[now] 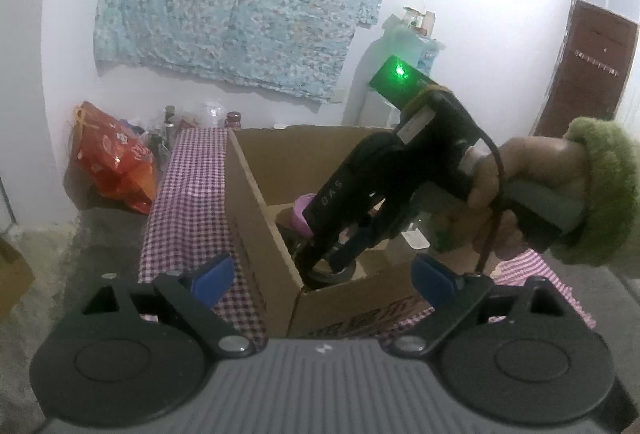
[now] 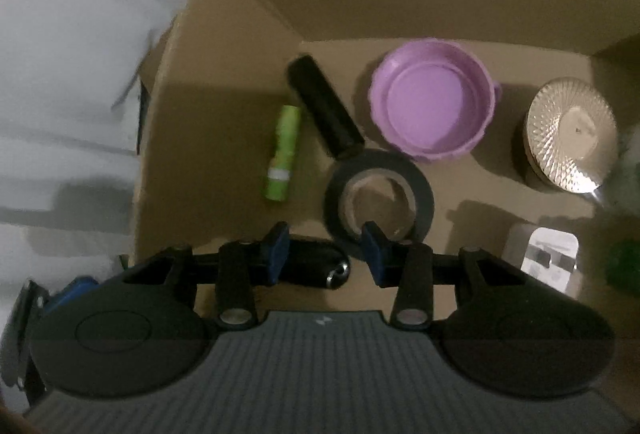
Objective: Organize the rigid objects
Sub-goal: 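Lift the right gripper out of the box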
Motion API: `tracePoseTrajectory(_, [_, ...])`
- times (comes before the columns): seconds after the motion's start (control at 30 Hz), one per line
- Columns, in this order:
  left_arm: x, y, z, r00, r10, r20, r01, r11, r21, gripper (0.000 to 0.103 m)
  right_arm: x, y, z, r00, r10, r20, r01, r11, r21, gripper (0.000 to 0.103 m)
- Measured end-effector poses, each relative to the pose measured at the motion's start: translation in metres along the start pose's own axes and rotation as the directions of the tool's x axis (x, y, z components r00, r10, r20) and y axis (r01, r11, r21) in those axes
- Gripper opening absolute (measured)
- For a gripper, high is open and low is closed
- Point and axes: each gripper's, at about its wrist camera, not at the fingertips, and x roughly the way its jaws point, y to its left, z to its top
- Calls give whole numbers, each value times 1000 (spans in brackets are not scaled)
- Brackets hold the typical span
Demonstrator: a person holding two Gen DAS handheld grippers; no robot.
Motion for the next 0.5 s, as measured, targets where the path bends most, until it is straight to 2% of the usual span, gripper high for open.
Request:
tracePoseTrajectory(0.23, [0, 6, -2, 999, -30, 12, 30, 1000, -3, 97, -12, -20, -2, 998, -64, -23, 65, 997, 46, 45])
tracePoseTrajectory(0.33, [1, 7, -2, 999, -34, 11, 34, 999, -7, 97, -20, -26, -2, 999, -47, -13, 48, 996, 76, 45])
tracePoseTrajectory(0.4, [0, 8, -3, 999, -35, 10, 35, 999, -10, 97, -33, -22, 0, 1000, -10, 23, 8, 997, 74, 46])
tracePoseTrajectory(0.5, [-1, 7, -2, 999, -35, 7, 35, 999, -18, 97, -52, -12, 8, 995, -10, 100, 6, 999, 39, 47])
